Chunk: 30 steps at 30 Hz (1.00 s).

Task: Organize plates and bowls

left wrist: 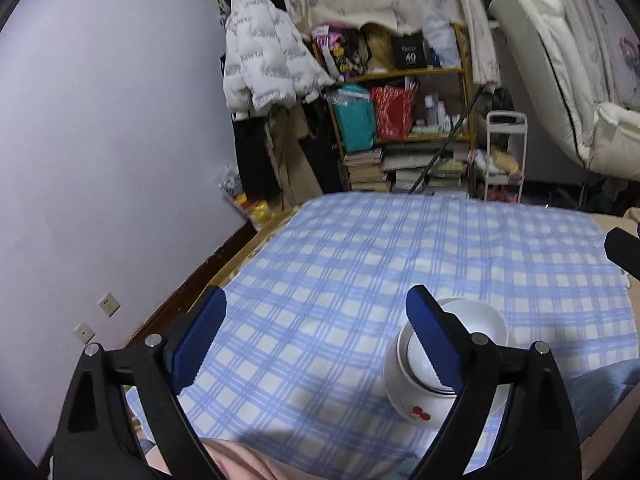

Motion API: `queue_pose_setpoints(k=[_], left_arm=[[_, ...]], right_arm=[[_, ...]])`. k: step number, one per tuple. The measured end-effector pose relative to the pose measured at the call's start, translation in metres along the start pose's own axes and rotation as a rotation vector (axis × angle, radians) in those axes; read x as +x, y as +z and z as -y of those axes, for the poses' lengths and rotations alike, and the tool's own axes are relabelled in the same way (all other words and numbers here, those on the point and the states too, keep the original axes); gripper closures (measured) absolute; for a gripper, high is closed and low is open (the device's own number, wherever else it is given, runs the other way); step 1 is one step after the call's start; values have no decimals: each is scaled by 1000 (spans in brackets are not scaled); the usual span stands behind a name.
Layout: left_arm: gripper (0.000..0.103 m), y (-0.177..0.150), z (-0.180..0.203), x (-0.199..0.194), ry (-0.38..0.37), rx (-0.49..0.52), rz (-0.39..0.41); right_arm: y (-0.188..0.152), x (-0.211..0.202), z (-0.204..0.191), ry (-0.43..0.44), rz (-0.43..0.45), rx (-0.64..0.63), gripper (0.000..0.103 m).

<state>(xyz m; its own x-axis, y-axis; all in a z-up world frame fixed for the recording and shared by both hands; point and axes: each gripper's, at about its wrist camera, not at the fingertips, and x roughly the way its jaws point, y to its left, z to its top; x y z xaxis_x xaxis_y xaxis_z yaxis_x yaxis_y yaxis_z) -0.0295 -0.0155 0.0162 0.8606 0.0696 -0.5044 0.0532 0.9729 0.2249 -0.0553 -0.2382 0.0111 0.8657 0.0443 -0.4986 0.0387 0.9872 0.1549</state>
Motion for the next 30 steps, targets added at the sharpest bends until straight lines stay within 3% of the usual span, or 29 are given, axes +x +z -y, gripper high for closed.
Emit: queue_pose_setpoints(k=[6, 17, 30], left_arm=[[6, -3, -6, -7, 17, -31, 60], [6, -16, 1, 9, 26, 4, 22], [6, -16, 4, 7, 21, 1, 42]], right_arm=[[-7, -19, -8, -87, 117, -102, 0], [-18, -1, -8, -106, 77, -115, 0], [-24, 11, -8, -103, 48, -121, 0]])
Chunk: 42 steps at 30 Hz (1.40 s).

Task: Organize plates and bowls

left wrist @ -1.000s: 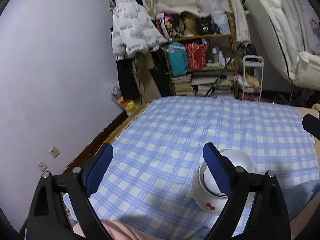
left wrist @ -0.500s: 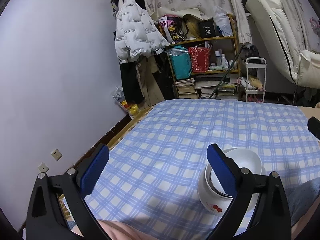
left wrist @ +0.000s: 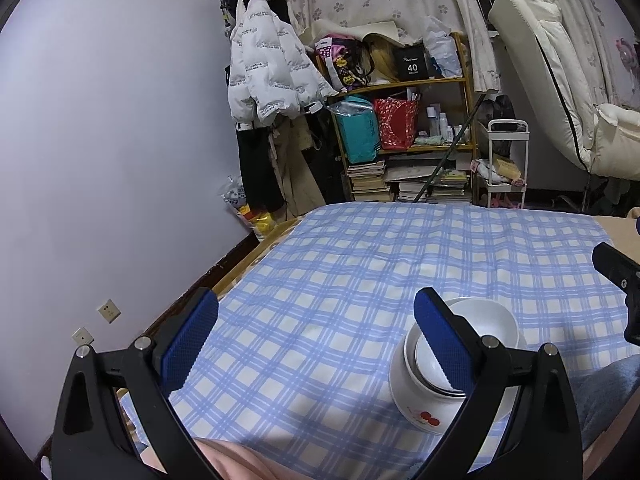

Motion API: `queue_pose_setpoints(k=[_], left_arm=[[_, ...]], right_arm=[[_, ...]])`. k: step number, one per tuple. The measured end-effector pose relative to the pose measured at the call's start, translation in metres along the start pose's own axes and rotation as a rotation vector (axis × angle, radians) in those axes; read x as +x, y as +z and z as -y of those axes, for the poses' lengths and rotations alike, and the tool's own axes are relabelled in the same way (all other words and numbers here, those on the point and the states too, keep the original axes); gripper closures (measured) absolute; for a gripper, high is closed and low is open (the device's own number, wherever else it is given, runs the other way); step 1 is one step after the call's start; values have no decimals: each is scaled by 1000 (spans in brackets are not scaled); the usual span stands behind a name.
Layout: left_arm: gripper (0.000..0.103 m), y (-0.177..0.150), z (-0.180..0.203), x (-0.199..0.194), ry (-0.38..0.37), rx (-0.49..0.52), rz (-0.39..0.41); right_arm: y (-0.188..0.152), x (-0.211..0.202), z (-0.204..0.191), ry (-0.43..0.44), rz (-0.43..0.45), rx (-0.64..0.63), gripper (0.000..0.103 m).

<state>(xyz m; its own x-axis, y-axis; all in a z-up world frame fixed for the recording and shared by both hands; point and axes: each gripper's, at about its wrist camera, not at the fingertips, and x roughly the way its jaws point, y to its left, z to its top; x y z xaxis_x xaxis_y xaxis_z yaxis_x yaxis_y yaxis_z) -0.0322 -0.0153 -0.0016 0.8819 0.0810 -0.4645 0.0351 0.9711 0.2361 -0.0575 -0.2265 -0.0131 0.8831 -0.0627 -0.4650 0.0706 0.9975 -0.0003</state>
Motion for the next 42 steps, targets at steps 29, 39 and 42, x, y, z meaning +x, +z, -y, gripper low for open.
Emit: queue_pose_setpoints(k=[29, 39, 42], left_arm=[[6, -3, 5, 0, -11, -12, -16], [6, -7, 7, 3, -21, 1, -28], [6, -6, 6, 3, -21, -2, -25]], right_arm=[[-3, 5, 5, -17, -3, -6, 0], [-3, 4, 8, -26, -5, 0, 0], [-3, 4, 8, -29, -5, 1, 0]])
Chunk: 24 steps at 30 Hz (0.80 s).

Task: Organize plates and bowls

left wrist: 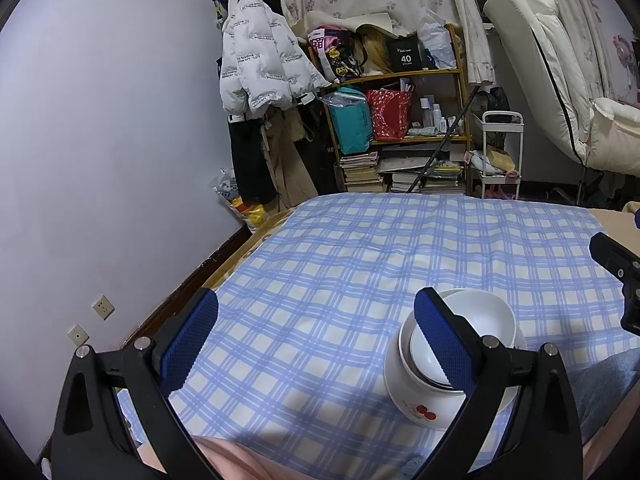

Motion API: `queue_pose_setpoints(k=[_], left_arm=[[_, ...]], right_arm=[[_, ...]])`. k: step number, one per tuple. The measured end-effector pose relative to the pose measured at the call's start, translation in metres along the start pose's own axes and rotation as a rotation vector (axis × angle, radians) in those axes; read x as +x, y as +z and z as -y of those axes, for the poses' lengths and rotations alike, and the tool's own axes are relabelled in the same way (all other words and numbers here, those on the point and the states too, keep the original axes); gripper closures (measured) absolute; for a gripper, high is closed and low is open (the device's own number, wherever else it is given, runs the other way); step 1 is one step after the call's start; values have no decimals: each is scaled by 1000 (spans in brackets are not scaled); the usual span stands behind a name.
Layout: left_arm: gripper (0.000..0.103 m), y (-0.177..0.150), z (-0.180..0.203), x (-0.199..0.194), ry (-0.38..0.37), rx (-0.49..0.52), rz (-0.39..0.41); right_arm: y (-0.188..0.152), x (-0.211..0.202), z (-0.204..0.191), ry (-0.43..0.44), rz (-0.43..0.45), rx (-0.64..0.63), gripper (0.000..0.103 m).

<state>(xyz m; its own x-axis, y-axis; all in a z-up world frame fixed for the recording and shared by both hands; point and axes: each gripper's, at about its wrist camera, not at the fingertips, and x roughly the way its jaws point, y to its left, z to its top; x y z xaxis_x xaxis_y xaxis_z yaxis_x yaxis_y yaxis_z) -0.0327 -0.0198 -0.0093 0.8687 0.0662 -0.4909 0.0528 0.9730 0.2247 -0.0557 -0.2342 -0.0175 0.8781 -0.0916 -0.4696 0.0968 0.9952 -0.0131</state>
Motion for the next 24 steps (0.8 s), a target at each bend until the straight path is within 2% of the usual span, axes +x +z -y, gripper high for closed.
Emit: queue_pose_setpoints(k=[8, 12, 24], left_arm=[[5, -1, -2, -1, -9, 0, 9], [5, 0, -2, 2, -49, 10, -12], [5, 3, -5, 1, -40, 28, 3]], right_arm=[[0, 0, 2, 2, -2, -2, 0], [1, 0, 1, 2, 0, -1, 0], [2, 0, 2, 3, -2, -2, 0]])
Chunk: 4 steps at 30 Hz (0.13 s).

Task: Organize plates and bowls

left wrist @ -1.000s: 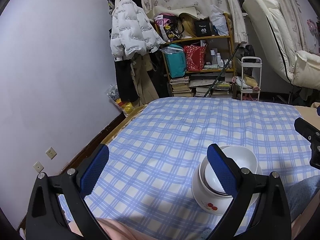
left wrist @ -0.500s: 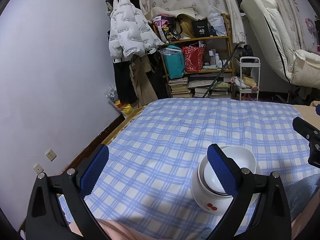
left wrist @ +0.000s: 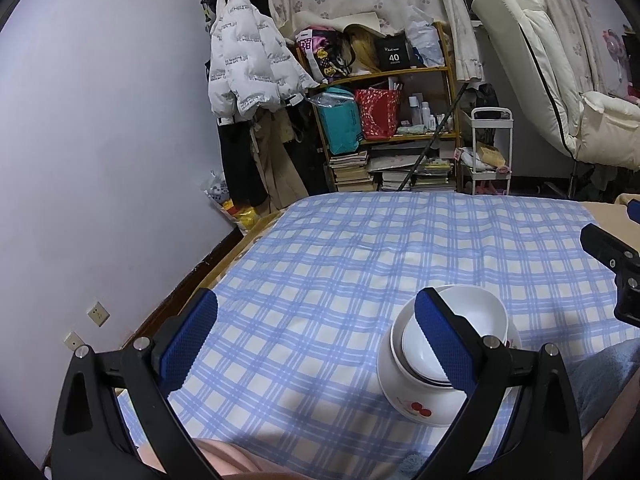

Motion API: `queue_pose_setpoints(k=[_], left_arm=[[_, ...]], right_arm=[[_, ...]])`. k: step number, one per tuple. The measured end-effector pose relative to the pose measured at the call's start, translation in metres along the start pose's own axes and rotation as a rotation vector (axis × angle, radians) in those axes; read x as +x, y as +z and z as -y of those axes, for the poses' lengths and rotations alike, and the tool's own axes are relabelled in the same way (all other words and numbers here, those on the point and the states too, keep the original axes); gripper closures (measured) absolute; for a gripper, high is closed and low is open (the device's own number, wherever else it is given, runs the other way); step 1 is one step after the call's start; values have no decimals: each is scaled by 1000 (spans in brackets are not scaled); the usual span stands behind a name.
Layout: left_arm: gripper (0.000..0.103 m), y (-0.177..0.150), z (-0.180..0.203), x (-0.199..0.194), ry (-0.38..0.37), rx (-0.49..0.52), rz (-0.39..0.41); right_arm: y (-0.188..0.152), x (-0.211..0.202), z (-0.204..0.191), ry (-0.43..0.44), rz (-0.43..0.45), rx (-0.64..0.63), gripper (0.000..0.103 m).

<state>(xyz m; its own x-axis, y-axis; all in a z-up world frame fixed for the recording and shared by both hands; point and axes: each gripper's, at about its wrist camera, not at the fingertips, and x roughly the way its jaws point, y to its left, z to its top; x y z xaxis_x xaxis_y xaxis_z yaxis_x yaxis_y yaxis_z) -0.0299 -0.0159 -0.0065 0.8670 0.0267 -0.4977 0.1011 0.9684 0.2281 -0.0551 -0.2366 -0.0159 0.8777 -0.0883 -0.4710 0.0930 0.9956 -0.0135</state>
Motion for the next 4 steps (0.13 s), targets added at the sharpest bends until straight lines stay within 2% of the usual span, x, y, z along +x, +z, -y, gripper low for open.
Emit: queue_pose_setpoints(k=[4], left_arm=[[5, 0, -2, -1, -4, 2, 4]], right_arm=[[0, 0, 0, 1, -1, -1, 0]])
